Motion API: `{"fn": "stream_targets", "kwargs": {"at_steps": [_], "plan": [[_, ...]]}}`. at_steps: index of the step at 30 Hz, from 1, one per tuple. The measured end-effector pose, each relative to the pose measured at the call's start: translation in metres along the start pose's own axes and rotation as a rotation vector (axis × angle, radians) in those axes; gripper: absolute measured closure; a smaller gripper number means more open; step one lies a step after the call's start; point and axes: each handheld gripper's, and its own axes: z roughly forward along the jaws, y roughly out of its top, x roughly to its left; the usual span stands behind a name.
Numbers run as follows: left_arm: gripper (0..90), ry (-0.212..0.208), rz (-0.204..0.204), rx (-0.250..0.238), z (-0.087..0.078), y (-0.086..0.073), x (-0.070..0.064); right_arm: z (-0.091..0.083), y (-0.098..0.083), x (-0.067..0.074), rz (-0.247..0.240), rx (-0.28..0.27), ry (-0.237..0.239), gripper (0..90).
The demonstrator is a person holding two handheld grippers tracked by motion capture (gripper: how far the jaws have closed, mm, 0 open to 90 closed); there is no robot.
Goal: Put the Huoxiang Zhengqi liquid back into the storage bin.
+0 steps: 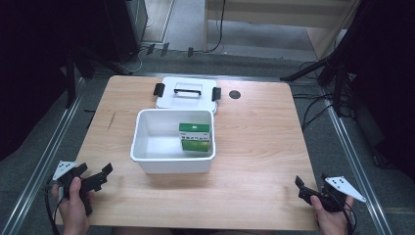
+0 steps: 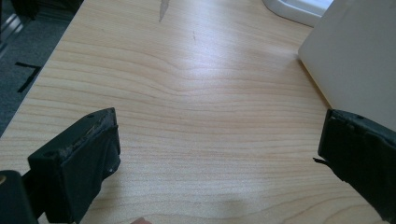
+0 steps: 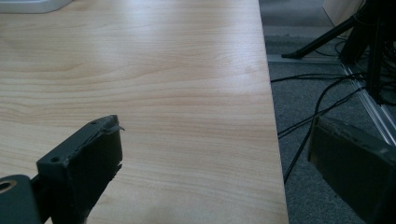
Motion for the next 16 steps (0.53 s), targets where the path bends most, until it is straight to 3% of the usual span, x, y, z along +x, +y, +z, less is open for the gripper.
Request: {"fn": "stream_targets", "kwargs": {"at_steps": [7, 8, 9, 12, 16], "plan": [[0.0, -0.005, -0.003, 0.004, 0.0007, 0.0002, 0.0001, -0.0053, -0.0037, -0.0045, 0.054, -0.062, 0.02, 3.3], [0.0, -0.004, -0.002, 0.004, 0.0009, 0.0003, 0.0, -0.0053, -0.0037, -0.0045, 0.054, -0.062, 0.02, 3.3], [0.0, -0.003, -0.002, 0.003, 0.0011, 0.0004, -0.0003, -0.0062, -0.0041, -0.0085, 0.094, -0.071, 0.029, 3.4], [0.0, -0.002, -0.001, 0.004, 0.0012, 0.0004, -0.0005, -0.0055, -0.0038, -0.0097, 0.112, -0.065, 0.026, 3.4], [0.0, -0.004, -0.001, 0.008, 0.0011, 0.0008, 0.0002, -0.0047, -0.0036, -0.008, 0.096, -0.053, 0.036, 5.3]]}}
